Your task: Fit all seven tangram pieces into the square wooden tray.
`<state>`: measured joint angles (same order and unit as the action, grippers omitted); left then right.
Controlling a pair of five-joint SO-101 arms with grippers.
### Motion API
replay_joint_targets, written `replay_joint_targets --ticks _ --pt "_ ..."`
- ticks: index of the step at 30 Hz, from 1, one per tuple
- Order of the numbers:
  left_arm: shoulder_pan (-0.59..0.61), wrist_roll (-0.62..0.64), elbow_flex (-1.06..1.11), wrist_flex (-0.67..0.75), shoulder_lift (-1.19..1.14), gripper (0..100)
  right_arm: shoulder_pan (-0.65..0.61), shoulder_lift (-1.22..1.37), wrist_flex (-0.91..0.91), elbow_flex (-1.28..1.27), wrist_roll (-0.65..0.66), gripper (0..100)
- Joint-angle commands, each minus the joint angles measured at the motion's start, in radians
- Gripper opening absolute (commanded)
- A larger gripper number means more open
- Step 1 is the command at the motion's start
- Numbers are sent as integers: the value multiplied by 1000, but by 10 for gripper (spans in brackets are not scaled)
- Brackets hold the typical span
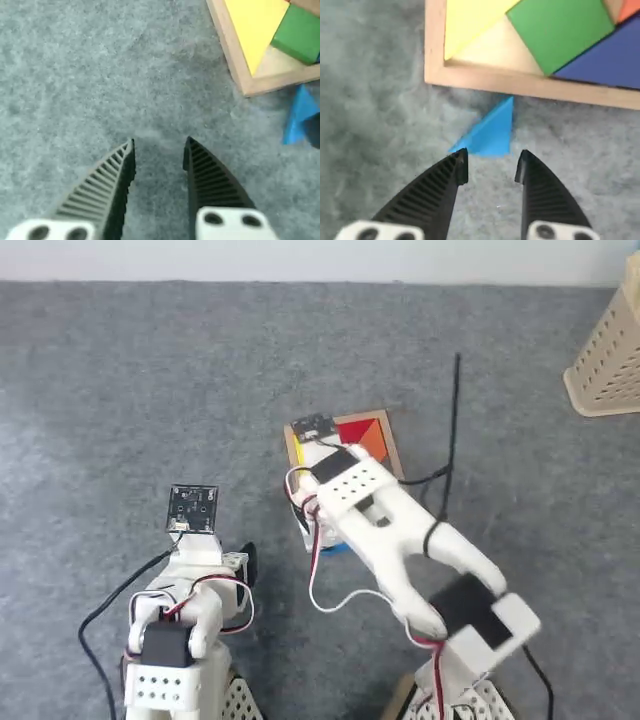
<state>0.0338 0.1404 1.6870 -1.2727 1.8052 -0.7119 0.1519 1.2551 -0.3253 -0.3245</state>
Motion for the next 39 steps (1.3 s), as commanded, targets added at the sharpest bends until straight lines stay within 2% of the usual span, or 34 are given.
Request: replay_joint_targets --ticks 1,11,24,28,35,39 --pt "3 6 -2 6 20 152 -8 36 -13 72 -17 159" --pt "3 6 -2 6 20 152 -10 31 30 166 -63 159" --pt "3 6 -2 6 20 152 -62 39 24 135 -63 159" --pt "3 6 -2 6 20 152 -58 124 25 138 -61 159" --pt "3 6 -2 6 20 152 73 153 51 144 -60 156" --pt "3 6 -2 6 20 152 108 148 59 94 -9 156"
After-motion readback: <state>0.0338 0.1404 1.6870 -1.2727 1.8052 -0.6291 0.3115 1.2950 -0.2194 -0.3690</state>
